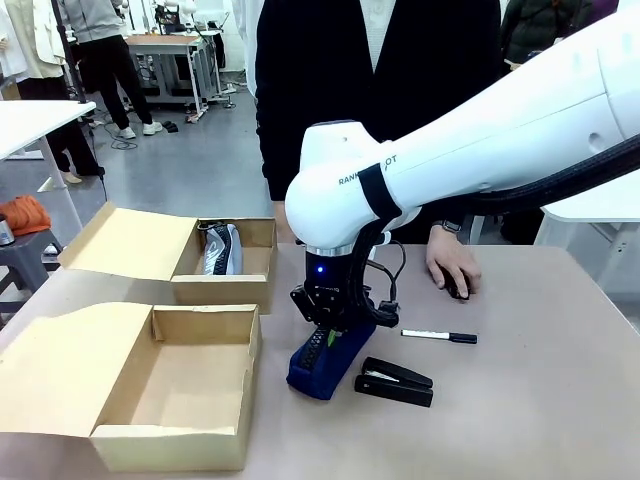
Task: Place items inside the box.
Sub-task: Pick up a Pencil pouch or Stapler and place it inside the Mailer Box closest to the robot.
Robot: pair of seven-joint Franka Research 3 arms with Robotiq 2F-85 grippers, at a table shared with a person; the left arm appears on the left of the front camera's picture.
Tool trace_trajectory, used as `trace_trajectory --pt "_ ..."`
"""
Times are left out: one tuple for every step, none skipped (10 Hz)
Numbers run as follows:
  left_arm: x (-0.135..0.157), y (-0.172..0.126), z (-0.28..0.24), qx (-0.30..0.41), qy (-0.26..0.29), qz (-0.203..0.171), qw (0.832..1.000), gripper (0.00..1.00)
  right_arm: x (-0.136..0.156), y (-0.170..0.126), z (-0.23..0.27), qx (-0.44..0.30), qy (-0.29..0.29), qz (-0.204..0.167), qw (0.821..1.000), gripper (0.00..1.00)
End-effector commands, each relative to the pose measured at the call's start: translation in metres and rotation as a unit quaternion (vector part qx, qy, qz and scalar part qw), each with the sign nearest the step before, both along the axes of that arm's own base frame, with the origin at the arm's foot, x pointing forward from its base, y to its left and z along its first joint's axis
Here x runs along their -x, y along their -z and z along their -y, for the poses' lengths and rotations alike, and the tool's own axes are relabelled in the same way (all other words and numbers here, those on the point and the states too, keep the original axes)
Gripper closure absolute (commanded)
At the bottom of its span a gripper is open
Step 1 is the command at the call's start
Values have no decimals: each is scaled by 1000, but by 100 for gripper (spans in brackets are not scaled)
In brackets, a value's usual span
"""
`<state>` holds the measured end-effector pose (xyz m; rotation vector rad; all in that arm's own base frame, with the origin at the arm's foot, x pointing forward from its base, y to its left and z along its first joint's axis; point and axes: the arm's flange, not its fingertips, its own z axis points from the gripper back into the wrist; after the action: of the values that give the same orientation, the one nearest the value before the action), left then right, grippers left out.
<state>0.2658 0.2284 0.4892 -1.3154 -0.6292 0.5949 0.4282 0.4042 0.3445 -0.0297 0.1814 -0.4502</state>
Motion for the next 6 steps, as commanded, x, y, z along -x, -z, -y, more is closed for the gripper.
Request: trace_trajectory --pt "1 -1 0 2 0 15 1000 0 -2 -5 -1 4 -16 2 1000 100" --pt "1 -1 0 2 0 15 1000 0 -1 -5 -2 -3 -28 -5 1000 100" --pt "1 -1 0 2 0 15 1000 0 4 -8 -5 -20 -54 -16 998 100" --pt "1 -1 0 2 0 15 1000 0 15 -17 -8 -36 -108 -40 993 100" --pt "1 -1 0 2 0 15 1000 0 40 -33 -10 -42 -184 -76 979 100" --pt "1 -1 0 2 0 15 1000 0 74 -53 -6 0 -236 -83 968 100"
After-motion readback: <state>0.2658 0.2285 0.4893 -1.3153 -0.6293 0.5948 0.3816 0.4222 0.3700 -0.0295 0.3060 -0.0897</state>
